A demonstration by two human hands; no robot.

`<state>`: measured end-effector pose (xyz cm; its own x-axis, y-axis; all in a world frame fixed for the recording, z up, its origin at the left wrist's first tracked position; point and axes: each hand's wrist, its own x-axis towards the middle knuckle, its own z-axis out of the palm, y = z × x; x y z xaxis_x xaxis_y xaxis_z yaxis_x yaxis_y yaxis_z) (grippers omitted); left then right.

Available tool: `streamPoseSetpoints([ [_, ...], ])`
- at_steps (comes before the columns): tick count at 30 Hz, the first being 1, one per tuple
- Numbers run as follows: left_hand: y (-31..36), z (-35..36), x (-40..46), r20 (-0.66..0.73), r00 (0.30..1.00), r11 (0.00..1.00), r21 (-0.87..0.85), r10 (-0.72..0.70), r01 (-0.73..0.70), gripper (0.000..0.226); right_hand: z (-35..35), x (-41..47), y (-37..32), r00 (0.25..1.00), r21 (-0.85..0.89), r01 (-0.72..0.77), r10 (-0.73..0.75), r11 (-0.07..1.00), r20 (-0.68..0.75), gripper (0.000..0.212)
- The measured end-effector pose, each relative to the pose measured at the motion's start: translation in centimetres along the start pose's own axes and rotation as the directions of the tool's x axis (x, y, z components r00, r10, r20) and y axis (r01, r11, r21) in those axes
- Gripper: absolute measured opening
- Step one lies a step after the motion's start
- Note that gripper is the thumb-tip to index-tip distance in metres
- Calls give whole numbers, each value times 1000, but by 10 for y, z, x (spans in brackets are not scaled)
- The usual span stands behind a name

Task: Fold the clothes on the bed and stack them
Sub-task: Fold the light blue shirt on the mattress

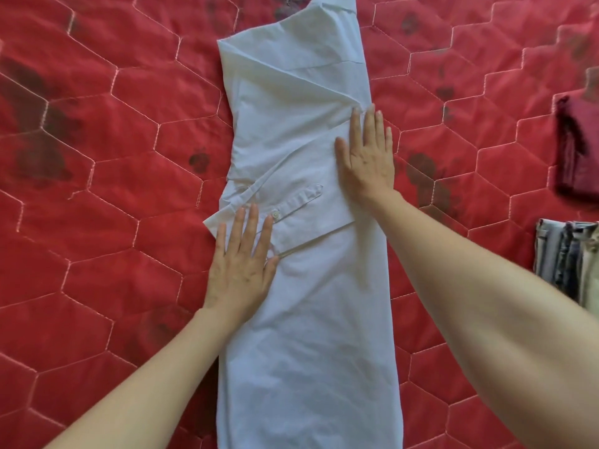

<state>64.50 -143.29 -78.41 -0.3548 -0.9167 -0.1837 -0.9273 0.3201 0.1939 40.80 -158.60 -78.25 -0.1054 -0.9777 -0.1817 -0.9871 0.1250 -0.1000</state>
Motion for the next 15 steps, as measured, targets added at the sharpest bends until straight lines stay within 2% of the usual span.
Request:
streamPoseSetpoints([
  [3,0,8,1,-47,999,1000,13,3,-2,63,1,6,-1,1000,21,-21,22,1000,-21,60],
  [6,0,6,1,-72,997,1000,13,-1,2,62,8,-27,-3,999,23,-32,33,999,-41,60],
  [8,3,4,-3,-80,996,998,43,46,-43,59,16,-72,-5,999,33,-17,18,999,-42,58],
  [12,16,13,-38,-70,950,949,107,305,-297,57,39,-186,-9,1000,113,22,-21,993,-14,56],
  [15,19,22,-92,-4,965,961,86,263,-262,57,53,-273,-5,1000,124,10,-10,992,-4,54],
])
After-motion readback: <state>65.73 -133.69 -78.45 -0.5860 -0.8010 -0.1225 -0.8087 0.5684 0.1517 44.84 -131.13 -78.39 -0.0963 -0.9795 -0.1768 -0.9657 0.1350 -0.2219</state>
